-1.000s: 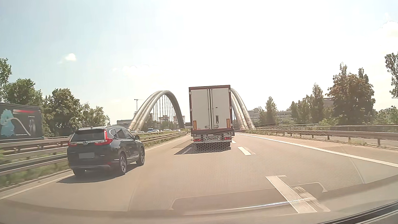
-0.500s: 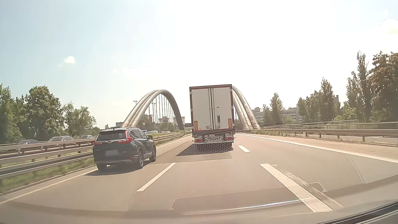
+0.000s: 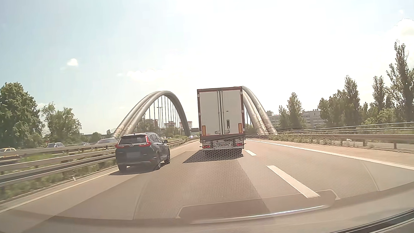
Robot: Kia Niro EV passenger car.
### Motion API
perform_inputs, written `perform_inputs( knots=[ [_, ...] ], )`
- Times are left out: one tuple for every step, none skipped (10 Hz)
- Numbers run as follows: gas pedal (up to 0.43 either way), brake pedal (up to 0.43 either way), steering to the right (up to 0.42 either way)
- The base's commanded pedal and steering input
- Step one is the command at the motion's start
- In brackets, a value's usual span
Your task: Follow the waypoints while adhering to traffic rules and regulations
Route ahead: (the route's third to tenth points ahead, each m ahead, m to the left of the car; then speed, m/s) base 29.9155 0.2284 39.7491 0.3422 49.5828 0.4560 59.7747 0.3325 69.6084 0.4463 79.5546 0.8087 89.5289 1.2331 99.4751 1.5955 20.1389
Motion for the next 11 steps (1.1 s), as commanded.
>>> perform_inputs(
  knots=[
    [0.248, 0.03, 0.001],
    [0.248, 0.03, 0.0],
    [0.248, 0.03, 0.0],
    [0.248, 0.03, -0.001],
    [0.26, 0.03, -0.002],
    [0.26, 0.03, -0.004],
    [0.26, 0.024, -0.004],
    [0.26, 0.03, -0.005],
    [0.26, 0.03, -0.007],
    [0.26, 0.03, -0.008],
    [0.268, 0.03, -0.009]
  ],
)
